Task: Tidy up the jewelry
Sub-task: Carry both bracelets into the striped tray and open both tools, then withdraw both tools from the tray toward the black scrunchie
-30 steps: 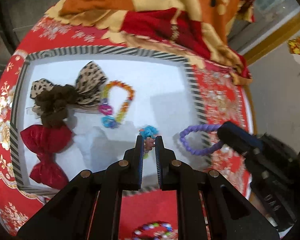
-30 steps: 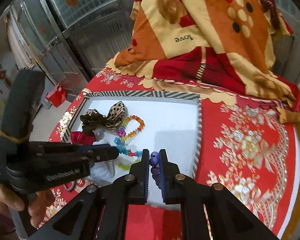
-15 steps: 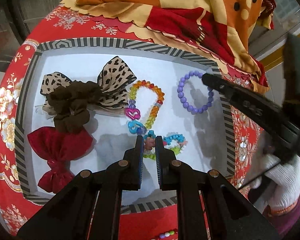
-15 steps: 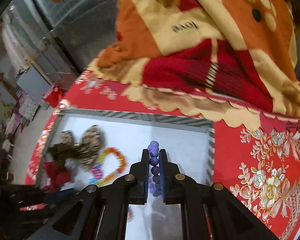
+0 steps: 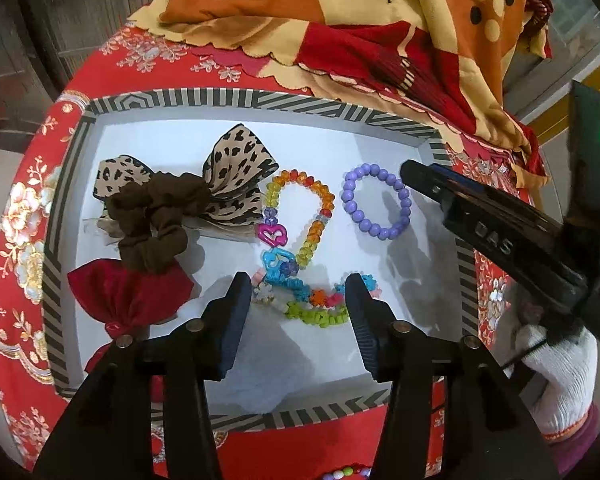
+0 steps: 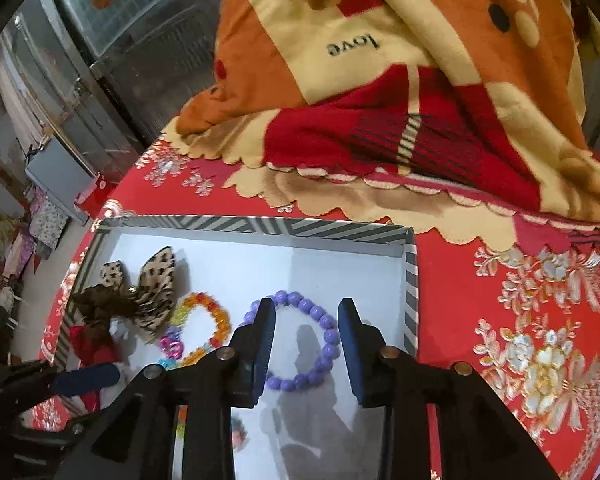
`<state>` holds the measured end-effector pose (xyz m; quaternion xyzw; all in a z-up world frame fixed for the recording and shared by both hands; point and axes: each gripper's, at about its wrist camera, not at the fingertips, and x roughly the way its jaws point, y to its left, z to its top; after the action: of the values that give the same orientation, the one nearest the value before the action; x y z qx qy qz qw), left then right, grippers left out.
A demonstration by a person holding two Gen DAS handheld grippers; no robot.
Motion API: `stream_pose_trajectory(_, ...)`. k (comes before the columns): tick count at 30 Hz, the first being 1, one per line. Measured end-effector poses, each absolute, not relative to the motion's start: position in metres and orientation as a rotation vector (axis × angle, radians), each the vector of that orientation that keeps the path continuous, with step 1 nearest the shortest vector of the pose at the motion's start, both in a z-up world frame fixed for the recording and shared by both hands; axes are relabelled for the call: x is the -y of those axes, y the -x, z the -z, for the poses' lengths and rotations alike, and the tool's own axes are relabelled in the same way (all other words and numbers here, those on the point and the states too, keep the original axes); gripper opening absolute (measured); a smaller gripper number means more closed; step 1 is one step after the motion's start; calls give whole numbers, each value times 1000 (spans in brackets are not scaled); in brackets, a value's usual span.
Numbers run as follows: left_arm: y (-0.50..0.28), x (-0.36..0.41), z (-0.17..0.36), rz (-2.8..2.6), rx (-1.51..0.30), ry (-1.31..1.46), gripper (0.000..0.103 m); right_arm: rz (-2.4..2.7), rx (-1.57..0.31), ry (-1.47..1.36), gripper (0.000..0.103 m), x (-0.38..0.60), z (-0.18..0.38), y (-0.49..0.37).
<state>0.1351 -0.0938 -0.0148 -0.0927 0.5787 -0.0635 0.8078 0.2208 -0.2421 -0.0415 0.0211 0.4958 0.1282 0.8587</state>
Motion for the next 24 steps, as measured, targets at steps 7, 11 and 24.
stream_pose_trajectory(7,-120,93,-4,122,-1188,174,56,-268,-997,-66,38,243,13,-180)
stream_pose_trajectory(11,-106,86,-12,99,-1169,161,56,-252,-976,-73,38,242,-2,-152)
stream_pose_trajectory(24,-44,72,-29,70,-1118,106,56,-190,-956,-70,39,231,-30,-48)
